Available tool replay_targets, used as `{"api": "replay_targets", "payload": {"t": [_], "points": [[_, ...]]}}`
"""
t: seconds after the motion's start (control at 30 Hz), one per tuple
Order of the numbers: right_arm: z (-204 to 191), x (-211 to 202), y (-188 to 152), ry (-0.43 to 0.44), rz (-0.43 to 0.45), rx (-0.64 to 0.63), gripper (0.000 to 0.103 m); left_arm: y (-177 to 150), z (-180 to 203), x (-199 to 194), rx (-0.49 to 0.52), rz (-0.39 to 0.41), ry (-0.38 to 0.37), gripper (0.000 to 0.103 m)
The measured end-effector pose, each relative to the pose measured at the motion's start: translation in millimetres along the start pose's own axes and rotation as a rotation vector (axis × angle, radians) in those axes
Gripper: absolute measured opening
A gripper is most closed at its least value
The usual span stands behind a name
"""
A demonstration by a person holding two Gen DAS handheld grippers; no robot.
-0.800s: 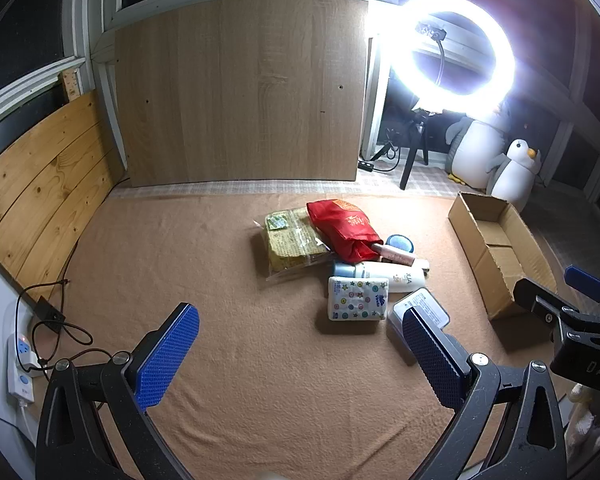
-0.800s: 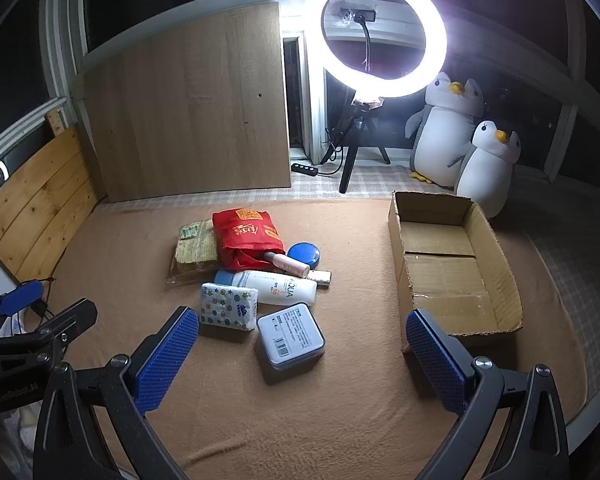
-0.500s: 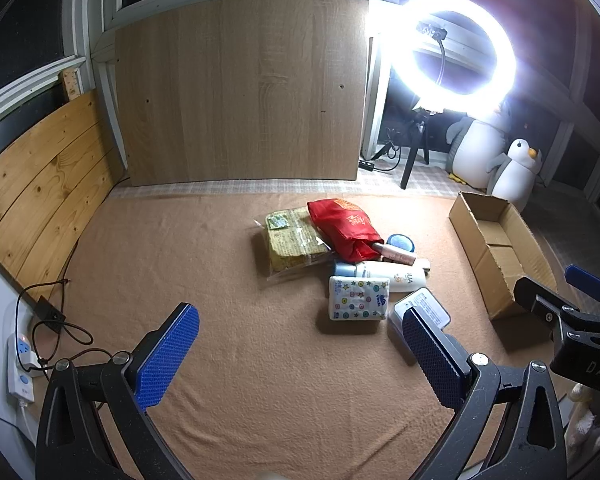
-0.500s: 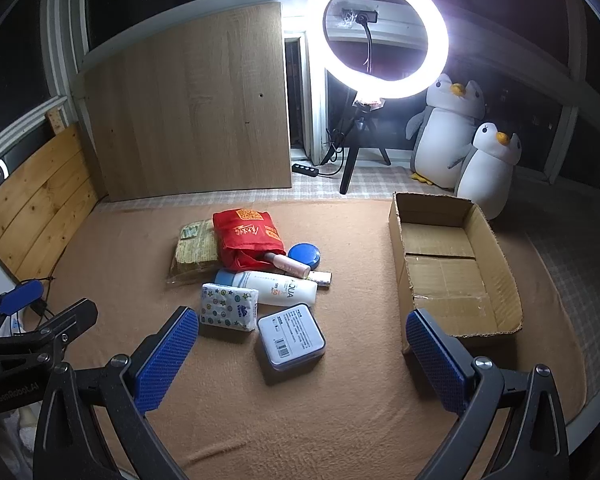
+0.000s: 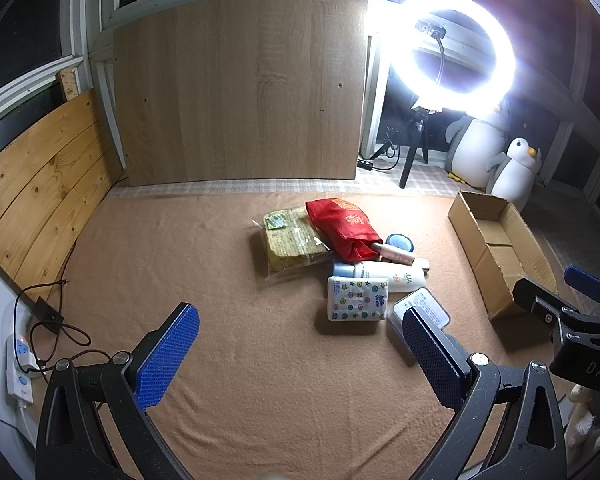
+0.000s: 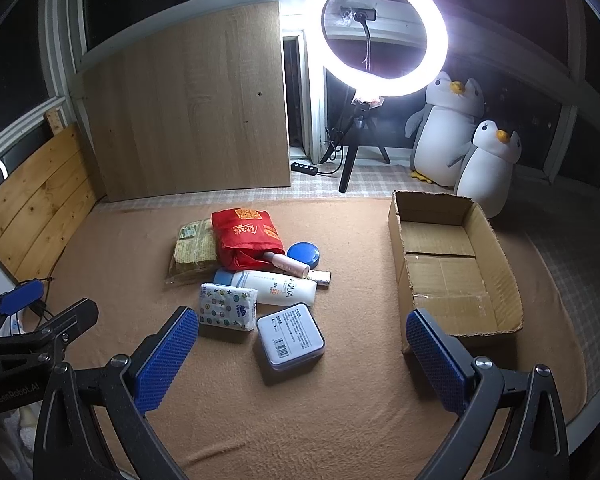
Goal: Organize objects
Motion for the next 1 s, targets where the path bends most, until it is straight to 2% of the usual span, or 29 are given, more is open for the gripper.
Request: {"api": "replay_targets", "payload": {"t": [1.0], "points": [[-0.8,4.3,1.2,0.002,-0.007,0.005,0.102,1.5,2.9,10.4,0.005,-0.010,-0.008,0.103]]}}
Point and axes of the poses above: each gripper's, at about its wrist camera, not at the fingertips, and x roughly the way its jaws point, z to its right, y to its top, the point moved 8 cm from there along x, roughly the way its jaws point, and after that the axes turned 7 degrees about -z, right-handed, at the moved point
